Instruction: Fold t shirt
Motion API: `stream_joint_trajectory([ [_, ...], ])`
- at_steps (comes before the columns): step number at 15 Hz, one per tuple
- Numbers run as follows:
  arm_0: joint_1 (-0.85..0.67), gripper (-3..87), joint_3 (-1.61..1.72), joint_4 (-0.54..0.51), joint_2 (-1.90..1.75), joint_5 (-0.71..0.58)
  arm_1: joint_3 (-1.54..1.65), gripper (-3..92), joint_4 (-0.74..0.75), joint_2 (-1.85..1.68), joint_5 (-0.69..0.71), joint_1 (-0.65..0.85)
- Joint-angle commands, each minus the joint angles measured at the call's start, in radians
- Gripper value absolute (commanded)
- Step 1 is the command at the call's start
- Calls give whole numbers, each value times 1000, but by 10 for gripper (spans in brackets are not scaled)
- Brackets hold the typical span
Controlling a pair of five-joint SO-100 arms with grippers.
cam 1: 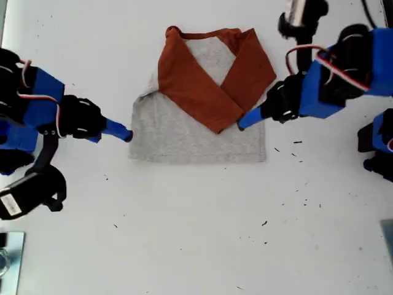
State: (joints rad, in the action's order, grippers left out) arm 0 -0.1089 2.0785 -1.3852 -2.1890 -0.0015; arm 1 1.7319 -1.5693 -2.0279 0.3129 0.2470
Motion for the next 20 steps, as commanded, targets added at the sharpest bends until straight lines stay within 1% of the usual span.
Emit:
stream_joint_trajectory([
  [1,15,258,-12,120,120,8,-21,346,112,94,-54,-51],
  [3,6,261,-5,233,273,-6,46,346,225,183,-48,-67],
  [5,-21,264,-25,318,419,-29,57,325,304,301,-57,-89],
  [7,-64,267,-37,351,543,-61,107,275,390,373,-80,-101],
  [8,-83,256,-37,371,581,-74,173,219,457,387,-92,-100],
  [9,-98,201,-37,396,607,-86,253,130,528,390,-110,-95],
  [10,-106,52,-37,422,626,-95,308,81,575,391,-121,-92],
  [11,-106,-3,-40,456,635,-114,339,39,612,393,-117,-91],
  [12,-103,-3,-64,465,646,-126,350,35,632,390,-110,-95],
  [14,-67,-3,-123,469,647,-138,314,34,617,373,-74,-109],
  [16,-5,-3,-206,469,630,-150,238,34,537,348,-31,-137],
  [18,118,-3,-333,420,600,-149,189,33,446,224,-14,-218],
  [20,256,-3,-457,379,598,-94,206,32,382,60,-49,-328],
])
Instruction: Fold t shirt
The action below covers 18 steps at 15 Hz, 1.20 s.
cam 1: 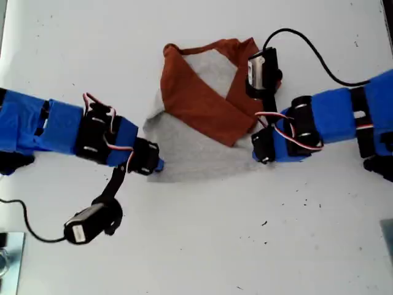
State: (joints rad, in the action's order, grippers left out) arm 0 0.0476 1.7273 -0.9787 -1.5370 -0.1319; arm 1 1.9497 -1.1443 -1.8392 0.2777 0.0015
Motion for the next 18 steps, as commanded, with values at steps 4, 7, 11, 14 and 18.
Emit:
stream_joint_trajectory([
  [4,160,-3,-169,-41,-104,89,-60,32,-130,-319,8,-124],
  [7,-67,-3,-118,-130,-272,17,-28,32,-32,-445,158,175],
  [11,-505,-3,150,-43,-476,-147,-91,35,173,-319,356,552],
  [14,-689,345,276,77,-474,-249,61,236,588,-225,353,776],
  [18,-842,251,405,138,-512,-287,201,223,595,-299,325,1078],
])
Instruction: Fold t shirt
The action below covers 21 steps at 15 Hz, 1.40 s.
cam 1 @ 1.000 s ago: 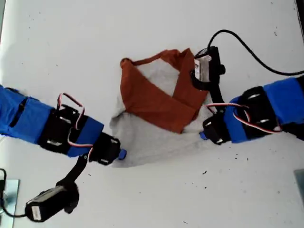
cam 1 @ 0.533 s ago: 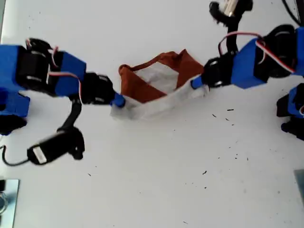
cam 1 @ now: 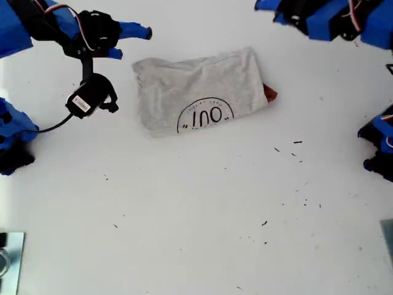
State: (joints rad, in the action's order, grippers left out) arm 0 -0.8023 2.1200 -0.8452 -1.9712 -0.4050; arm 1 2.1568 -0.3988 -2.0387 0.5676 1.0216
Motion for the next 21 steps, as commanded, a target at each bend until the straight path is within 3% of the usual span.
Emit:
stream_joint_trajectory([
  [1,26,211,92,15,-183,5,95,220,-206,-258,54,94],
  [3,114,203,281,32,-451,48,304,219,-371,-618,117,91],
  [6,334,138,617,84,-815,210,721,218,-692,-1365,20,-32],
  [8,474,92,933,84,-1184,364,811,226,-874,-1465,-28,-146],
  [9,526,70,1120,-48,-1548,445,844,227,-902,-1466,-48,-189],
  [10,531,50,1120,-195,-1614,477,897,208,-914,-1466,-87,-181],
  [12,545,54,1123,-187,-1637,304,953,198,-930,-1468,-114,-179],
  [13,543,57,1123,-184,-1635,272,951,197,-923,-1468,-265,-192],
  [14,541,57,1123,-184,-1635,272,953,197,-931,-1466,-173,-195],
  [15,541,57,1123,-184,-1635,272,953,197,-931,-1466,184,-195],
  [16,541,57,1123,-184,-1635,272,946,188,-948,-1466,253,-198],
  [21,541,57,1123,-184,-1635,272,946,181,-948,-1466,250,-198],
])
